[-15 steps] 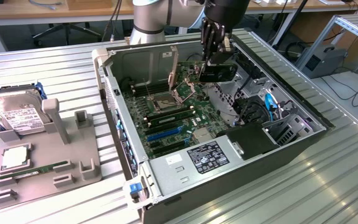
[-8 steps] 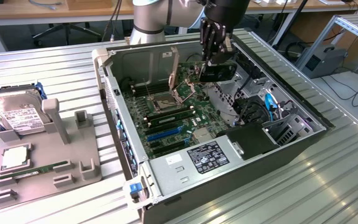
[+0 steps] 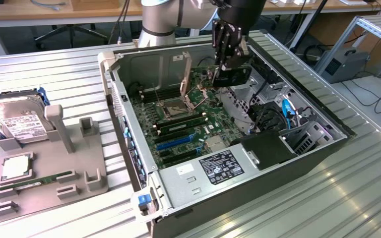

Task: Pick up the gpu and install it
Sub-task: 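Insert the gpu into the slot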

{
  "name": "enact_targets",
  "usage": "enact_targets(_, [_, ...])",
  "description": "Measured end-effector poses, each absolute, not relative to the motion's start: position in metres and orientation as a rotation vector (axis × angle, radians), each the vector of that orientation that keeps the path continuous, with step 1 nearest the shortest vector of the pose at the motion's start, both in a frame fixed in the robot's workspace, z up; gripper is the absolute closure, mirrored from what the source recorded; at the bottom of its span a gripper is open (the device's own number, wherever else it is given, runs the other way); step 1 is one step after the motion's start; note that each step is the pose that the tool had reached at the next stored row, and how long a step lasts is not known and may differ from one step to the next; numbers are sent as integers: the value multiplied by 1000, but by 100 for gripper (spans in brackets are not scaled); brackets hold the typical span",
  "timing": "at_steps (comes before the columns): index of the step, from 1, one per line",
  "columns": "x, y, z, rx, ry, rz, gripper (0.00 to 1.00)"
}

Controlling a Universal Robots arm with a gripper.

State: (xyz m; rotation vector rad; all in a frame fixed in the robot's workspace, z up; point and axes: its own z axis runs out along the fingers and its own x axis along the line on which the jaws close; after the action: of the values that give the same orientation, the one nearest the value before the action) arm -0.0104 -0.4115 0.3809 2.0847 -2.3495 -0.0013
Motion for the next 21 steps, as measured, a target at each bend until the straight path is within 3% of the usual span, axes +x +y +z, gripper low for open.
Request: enact_targets(21, [-10,-412,381,2223,-2218,0,73])
